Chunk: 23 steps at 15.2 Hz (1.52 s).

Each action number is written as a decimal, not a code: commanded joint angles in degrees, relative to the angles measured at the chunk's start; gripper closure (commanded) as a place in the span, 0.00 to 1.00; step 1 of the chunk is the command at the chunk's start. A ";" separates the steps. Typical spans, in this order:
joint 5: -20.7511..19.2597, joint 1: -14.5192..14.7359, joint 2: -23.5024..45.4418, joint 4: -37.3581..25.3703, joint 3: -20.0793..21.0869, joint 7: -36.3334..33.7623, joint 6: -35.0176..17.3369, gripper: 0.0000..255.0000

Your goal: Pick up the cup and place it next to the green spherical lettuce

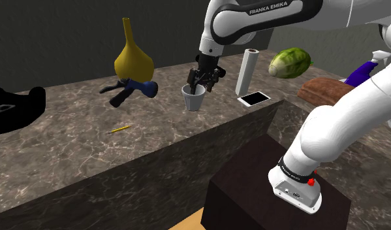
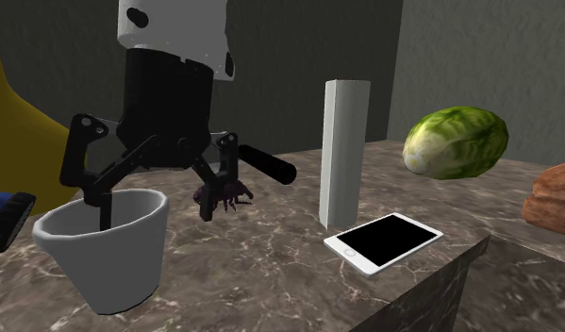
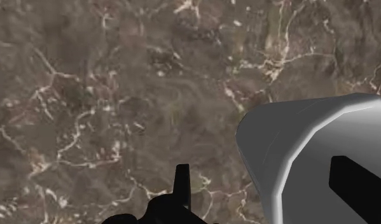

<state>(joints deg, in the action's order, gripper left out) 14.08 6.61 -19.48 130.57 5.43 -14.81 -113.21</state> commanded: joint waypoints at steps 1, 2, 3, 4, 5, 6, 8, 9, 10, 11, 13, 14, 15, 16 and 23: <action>0.00 0.00 0.00 0.00 0.00 0.00 0.00 1.00; 0.00 0.00 0.00 0.00 0.00 0.00 0.00 1.00; 0.00 0.00 0.00 0.00 0.00 0.00 0.00 1.00; 0.00 0.00 0.00 0.00 0.00 0.00 0.00 1.00; 0.00 0.00 0.00 0.00 0.00 0.00 0.00 1.00; 0.00 0.00 0.03 -0.03 0.00 0.00 0.00 1.00; 0.00 0.00 0.03 -0.03 0.01 -0.01 -0.01 1.00; 0.00 0.00 0.03 -0.02 0.00 0.00 0.00 1.00; 0.00 0.00 0.00 0.01 0.01 0.00 -0.01 1.00; -0.07 -0.03 -0.15 -0.62 -0.03 -0.15 0.76 1.00; -0.22 -0.07 -0.40 -1.93 -0.10 -0.43 2.30 1.00; -0.29 -0.09 -0.51 -2.60 -0.14 -0.57 3.06 1.00; -0.36 -0.11 -0.60 -3.28 -0.17 -0.72 3.83 1.00; -0.43 -0.13 -0.68 -3.98 -0.21 -0.86 4.59 1.00; -0.84 -0.24 -0.89 -9.13 -0.46 -1.82 9.88 1.00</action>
<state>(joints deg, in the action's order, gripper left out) 13.34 6.42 -20.67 122.56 5.06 -16.54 -104.16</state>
